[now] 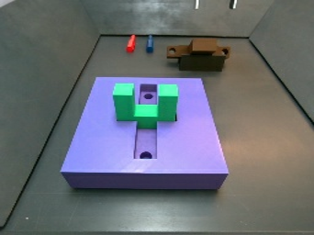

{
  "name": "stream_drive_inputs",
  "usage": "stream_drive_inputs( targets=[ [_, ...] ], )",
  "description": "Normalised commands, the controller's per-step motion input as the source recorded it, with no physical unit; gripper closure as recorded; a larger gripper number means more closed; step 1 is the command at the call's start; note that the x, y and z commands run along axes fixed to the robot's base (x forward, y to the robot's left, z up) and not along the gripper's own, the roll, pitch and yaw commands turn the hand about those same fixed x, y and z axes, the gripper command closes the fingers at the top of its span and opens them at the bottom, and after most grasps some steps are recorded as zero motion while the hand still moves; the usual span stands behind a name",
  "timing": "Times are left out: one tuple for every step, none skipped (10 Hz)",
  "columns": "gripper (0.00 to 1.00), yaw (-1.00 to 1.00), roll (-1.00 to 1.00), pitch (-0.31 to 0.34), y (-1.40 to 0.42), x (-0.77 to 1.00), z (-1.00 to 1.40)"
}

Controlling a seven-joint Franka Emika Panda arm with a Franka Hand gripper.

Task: Pick up the brown object. Move up. Place the brown object on the fixture. Regrasp the brown object. Move to above the board. Insert the brown object.
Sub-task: Regrasp the brown object.

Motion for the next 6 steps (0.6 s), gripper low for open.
stream_drive_inputs(
  targets=[
    [0.00,0.20,1.00,0.180,0.00,0.44,0.07],
    [0.00,0.00,1.00,0.526,0.00,0.47,0.11],
    [0.00,0.00,1.00,0.657,-0.06,0.39,0.10],
    [0.00,0.00,1.00,0.700,-0.08,0.37,0.10],
    [0.00,0.00,1.00,0.729,-0.11,0.34,0.08],
    [0.00,-0.01,1.00,0.703,-0.18,0.34,0.00]
  ],
)
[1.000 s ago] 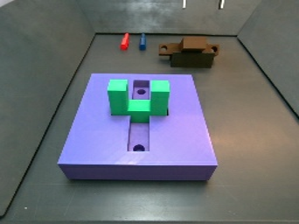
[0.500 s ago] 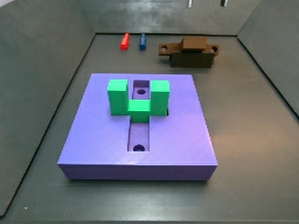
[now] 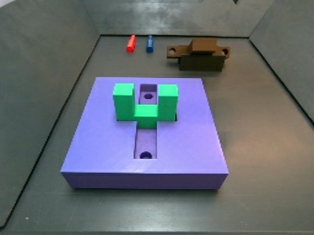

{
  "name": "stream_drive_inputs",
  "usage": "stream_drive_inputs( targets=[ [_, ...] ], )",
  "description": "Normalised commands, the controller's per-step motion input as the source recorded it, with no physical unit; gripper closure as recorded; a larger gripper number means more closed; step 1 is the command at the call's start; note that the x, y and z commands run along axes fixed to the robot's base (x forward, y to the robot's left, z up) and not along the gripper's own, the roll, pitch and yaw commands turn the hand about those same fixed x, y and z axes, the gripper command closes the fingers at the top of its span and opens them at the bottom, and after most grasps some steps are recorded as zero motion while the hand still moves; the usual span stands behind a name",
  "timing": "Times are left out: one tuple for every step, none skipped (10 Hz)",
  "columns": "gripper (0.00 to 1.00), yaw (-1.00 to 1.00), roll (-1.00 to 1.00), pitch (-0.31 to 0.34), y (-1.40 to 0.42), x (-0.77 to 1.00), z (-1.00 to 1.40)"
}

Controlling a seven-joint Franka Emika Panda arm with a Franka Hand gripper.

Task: Pick up the brown object. Move up. Place the brown object on the fixture. Regrasp the brown object. Move to above the board. Insert the brown object.
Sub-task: Regrasp the brown object.

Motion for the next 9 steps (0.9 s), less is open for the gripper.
stream_drive_inputs(
  targets=[
    [0.00,-0.02,0.99,0.580,-0.27,0.24,-0.06],
    [0.00,0.00,0.99,0.514,-0.29,0.15,-0.09],
    [0.00,0.00,1.00,0.489,-0.29,0.08,-0.09],
    [0.00,0.00,0.85,0.280,-0.27,0.00,-0.35],
    [0.00,-0.01,0.64,0.166,-0.23,0.02,-0.47],
    [0.00,-0.03,0.33,0.000,-0.11,0.01,-0.31],
    [0.00,0.00,0.00,-0.020,0.00,0.00,-0.04],
    [0.00,0.00,-0.08,0.000,0.00,0.00,-0.06],
    [0.00,0.00,0.07,0.000,0.00,-0.13,-0.25]
  ],
)
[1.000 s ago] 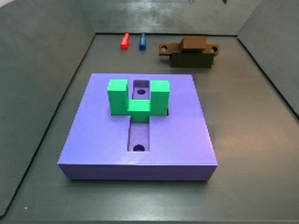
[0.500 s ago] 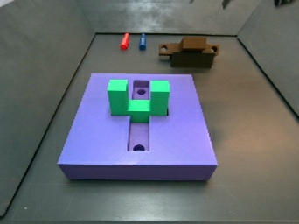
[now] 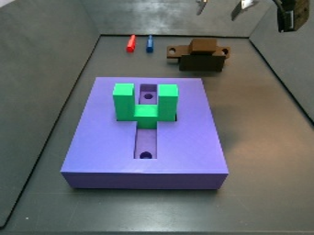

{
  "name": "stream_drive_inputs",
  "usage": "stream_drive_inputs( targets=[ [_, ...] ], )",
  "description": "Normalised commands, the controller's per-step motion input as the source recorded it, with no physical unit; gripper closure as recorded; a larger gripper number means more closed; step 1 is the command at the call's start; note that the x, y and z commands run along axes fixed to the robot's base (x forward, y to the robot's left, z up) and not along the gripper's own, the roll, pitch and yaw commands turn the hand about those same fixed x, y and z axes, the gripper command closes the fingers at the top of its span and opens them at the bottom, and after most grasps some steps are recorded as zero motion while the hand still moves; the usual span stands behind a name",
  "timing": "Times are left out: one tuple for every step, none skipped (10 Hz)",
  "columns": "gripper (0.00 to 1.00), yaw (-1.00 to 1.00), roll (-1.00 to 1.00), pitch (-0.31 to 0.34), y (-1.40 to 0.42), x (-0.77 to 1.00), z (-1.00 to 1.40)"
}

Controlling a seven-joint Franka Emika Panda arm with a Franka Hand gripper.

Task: Pick up the brown object. Move up. Place the brown object on the fixture. Regrasp the brown object. Move to above the board. Insert the brown object.
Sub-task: Regrasp the brown object.

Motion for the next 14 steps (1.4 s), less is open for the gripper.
stream_drive_inputs(
  targets=[
    [0.00,-0.04,0.03,-0.080,-0.19,-0.04,-0.32],
    [0.00,-0.23,0.13,-0.177,-0.18,0.00,-0.46],
    [0.00,-0.37,0.23,0.000,-0.09,0.12,-0.35],
    [0.00,-0.21,0.21,0.000,0.00,0.00,-0.20],
    [0.00,0.00,0.05,0.000,0.00,-0.03,-0.10],
    [0.00,0.07,0.09,-0.034,0.01,-0.12,-0.13],
    [0.00,0.05,0.36,-0.026,0.00,-0.29,-0.39],
    [0.00,0.25,0.28,-0.011,0.00,-0.08,-0.24],
    [0.00,0.00,0.18,-0.097,-0.06,0.02,-0.19],
    [0.00,0.00,0.08,-0.131,-0.03,0.08,-0.06],
    [0.00,0.00,0.20,-0.020,0.00,0.04,0.00],
    [0.00,0.00,0.16,-0.071,0.00,0.00,-0.11],
    [0.00,-0.05,0.08,-0.246,0.00,0.00,-0.23],
    [0.00,-0.08,0.00,-0.337,0.02,0.00,-0.22]
  ],
)
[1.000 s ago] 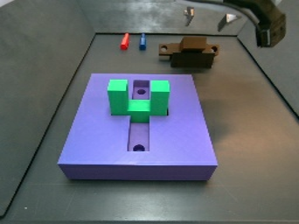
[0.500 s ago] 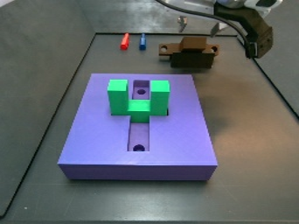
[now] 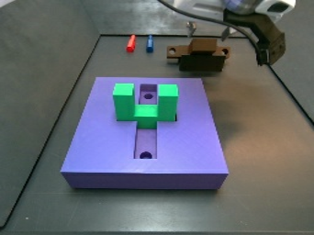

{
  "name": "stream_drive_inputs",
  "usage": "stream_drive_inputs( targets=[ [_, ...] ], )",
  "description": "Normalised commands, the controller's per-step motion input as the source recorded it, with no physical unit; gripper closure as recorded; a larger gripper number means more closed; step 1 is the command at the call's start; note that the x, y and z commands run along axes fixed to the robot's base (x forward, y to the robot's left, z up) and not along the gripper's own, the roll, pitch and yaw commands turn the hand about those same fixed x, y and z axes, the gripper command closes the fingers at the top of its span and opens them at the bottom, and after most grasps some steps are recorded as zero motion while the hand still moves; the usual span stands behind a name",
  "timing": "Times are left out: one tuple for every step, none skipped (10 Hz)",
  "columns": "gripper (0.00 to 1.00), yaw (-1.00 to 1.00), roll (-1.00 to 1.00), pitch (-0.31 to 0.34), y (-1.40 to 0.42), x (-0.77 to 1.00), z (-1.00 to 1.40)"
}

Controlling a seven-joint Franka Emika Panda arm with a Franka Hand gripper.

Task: Pick up the brown object. Move up. Place the brown object on the fixture. Regrasp the brown object. Move to above the board. Insert the brown object.
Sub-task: Regrasp the brown object.

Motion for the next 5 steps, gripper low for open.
stream_drive_inputs(
  targets=[
    [0.00,-0.01,0.00,-0.369,0.06,0.00,-0.15],
    [0.00,0.00,0.00,-0.243,0.11,-0.02,-0.04],
    [0.00,0.00,0.07,-0.197,0.15,-0.12,0.00],
    [0.00,0.00,0.02,-0.200,0.05,0.00,-0.04],
    [0.00,-0.01,0.12,-0.126,0.00,0.09,-0.12]
  ],
)
